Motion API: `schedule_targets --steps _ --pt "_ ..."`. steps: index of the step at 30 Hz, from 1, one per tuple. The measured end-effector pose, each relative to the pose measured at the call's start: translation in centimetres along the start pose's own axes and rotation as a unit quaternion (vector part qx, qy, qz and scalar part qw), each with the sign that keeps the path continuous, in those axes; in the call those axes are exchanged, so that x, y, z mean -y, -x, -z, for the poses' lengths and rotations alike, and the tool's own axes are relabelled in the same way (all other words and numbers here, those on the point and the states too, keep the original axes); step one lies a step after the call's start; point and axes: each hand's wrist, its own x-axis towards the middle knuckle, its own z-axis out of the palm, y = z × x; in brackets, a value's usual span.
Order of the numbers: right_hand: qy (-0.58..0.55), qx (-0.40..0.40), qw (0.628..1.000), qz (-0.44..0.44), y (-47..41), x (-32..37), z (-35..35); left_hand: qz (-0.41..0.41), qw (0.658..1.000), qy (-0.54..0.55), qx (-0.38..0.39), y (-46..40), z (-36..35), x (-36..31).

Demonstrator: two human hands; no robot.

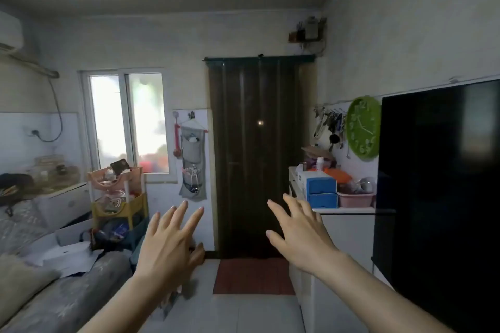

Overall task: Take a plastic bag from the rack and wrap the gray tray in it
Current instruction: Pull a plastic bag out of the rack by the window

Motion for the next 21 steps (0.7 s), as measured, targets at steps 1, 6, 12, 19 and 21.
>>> schedule_targets --steps 1,6,12,19,21 --pt "-0.004 -0.001 1.000 0.003 -1.3 -0.5 -0.7 0.003 1.000 -0.004 -0.004 -1.2 -0.6 0.0" --pt "-0.008 0.003 1.000 0.019 -9.4 -3.7 -4.0 0.019 0.999 -0.005 -0.026 -8.9 -4.6 -1.0" --pt "-0.008 0.044 0.998 0.054 -20.0 -8.5 -9.0 0.071 0.997 0.000 -0.006 -18.5 -11.1 -2.6" --pt "-0.013 0.122 0.989 0.087 -31.8 -10.4 -18.7 0.134 0.990 -0.013 0.035 -26.3 -20.8 1.8" --pt "-0.020 0.133 0.985 0.105 -35.3 -10.0 -21.4 0.150 0.988 -0.020 0.039 -28.7 -23.6 3.9"
